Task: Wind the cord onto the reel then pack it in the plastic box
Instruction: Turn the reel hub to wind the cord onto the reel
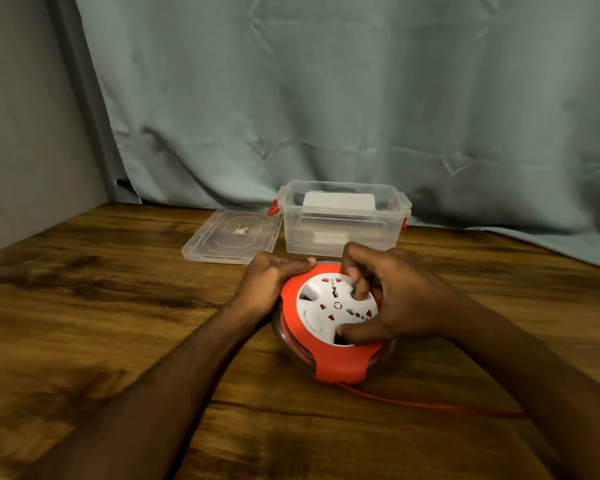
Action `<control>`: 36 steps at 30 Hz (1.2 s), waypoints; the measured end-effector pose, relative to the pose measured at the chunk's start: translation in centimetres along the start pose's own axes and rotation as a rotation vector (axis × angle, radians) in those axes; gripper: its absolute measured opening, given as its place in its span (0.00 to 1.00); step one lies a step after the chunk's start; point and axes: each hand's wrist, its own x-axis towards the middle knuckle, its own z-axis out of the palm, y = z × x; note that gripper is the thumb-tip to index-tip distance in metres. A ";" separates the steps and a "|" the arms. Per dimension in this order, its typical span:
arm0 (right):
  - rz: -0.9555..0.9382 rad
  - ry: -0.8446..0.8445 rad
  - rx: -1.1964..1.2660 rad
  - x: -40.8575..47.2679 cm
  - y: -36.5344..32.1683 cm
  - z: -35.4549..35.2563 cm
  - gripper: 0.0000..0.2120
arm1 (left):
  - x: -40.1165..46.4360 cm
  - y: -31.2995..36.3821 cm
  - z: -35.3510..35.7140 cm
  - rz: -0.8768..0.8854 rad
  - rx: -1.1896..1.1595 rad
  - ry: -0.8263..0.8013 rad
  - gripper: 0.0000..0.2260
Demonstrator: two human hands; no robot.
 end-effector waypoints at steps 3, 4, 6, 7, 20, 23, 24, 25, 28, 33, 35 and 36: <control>0.027 0.043 -0.075 0.0 -0.5 0.6 0.24 | 0.0 0.0 -0.1 -0.006 -0.010 0.014 0.11; 0.046 0.055 -0.111 0.0 -0.7 0.8 0.24 | -0.1 0.0 -0.1 -0.007 -0.013 0.022 0.12; 0.094 0.085 -0.169 0.2 -1.1 1.3 0.26 | -0.1 0.0 -0.3 -0.008 -0.022 0.045 0.13; 0.121 0.111 -0.186 0.3 -1.2 1.7 0.27 | 0.0 -0.1 -0.3 -0.008 -0.024 0.057 0.14; 0.040 0.212 -0.120 0.4 -0.4 1.9 0.14 | 0.2 0.1 -0.5 -0.001 0.001 0.057 0.15; -0.049 0.131 -0.012 0.2 0.6 0.5 0.17 | 0.1 0.2 -0.5 0.020 -0.006 0.055 0.16; -0.056 0.088 0.006 0.2 0.9 0.2 0.19 | 0.1 0.2 -0.5 0.022 -0.004 0.051 0.16; -0.056 0.048 0.022 0.2 1.2 0.0 0.22 | 0.0 0.3 -0.5 0.023 -0.003 0.049 0.16; -0.045 -0.005 0.046 0.3 1.8 -0.4 0.29 | -0.2 0.3 -0.5 0.022 -0.001 0.045 0.17; -0.052 -0.104 0.117 0.3 1.9 -0.6 0.38 | -0.2 0.4 -0.5 0.008 -0.006 -0.017 0.15; -0.058 -0.132 0.129 0.2 1.6 -0.7 0.38 | -0.2 0.4 -0.5 -0.009 0.019 -0.050 0.14; -0.053 -0.142 0.151 0.2 1.5 -0.8 0.39 | -0.2 0.4 -0.4 -0.015 0.035 -0.066 0.14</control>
